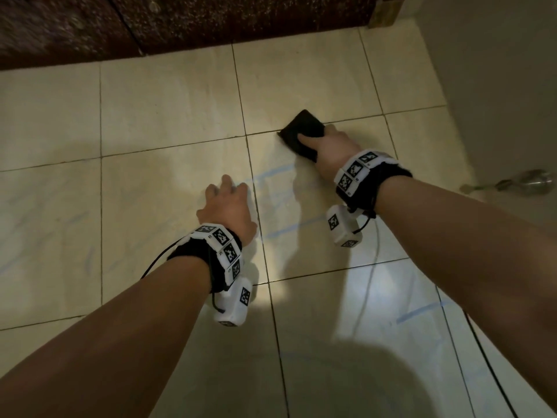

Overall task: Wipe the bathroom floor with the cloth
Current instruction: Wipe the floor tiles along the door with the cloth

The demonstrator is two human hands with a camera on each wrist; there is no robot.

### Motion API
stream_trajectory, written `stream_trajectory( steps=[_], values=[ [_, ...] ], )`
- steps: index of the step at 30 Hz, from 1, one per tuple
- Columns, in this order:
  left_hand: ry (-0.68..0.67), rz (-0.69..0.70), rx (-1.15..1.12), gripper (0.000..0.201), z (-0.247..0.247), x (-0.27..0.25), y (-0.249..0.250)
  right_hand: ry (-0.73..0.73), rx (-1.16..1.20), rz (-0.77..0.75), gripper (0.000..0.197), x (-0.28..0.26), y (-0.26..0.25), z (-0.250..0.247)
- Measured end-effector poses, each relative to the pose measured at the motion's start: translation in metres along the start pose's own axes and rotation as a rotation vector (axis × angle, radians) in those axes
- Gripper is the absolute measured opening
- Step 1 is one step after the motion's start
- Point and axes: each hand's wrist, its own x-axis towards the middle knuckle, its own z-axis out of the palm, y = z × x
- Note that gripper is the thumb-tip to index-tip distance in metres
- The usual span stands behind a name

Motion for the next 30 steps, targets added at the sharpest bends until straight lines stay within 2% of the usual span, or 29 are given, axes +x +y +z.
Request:
stream_trajectory(
  steps=[3,6,13,17,25,30],
  values=[
    [0.024,0.003,-0.002,0.070,0.000,0.001,-0.001,-0.008,-0.067,-0.018,0.068,0.002,-0.007,0.001],
    [0.029,0.009,0.004,0.070,0.001,0.002,0.000,0.011,-0.056,-0.014,0.068,0.007,0.009,-0.002],
    [0.017,0.001,0.009,0.070,0.001,0.003,0.000,0.163,0.043,0.270,0.055,-0.006,0.104,-0.002],
    [0.026,0.000,0.006,0.071,0.001,0.002,0.000,0.208,0.098,0.375,0.059,-0.024,0.143,0.000],
    [0.031,0.009,0.024,0.071,0.002,0.003,-0.001,0.190,0.129,0.417,0.068,-0.020,0.126,-0.001],
    [0.032,0.011,0.023,0.072,0.003,0.002,-0.002,0.233,0.131,0.292,0.061,-0.011,0.095,-0.001]
  ],
)
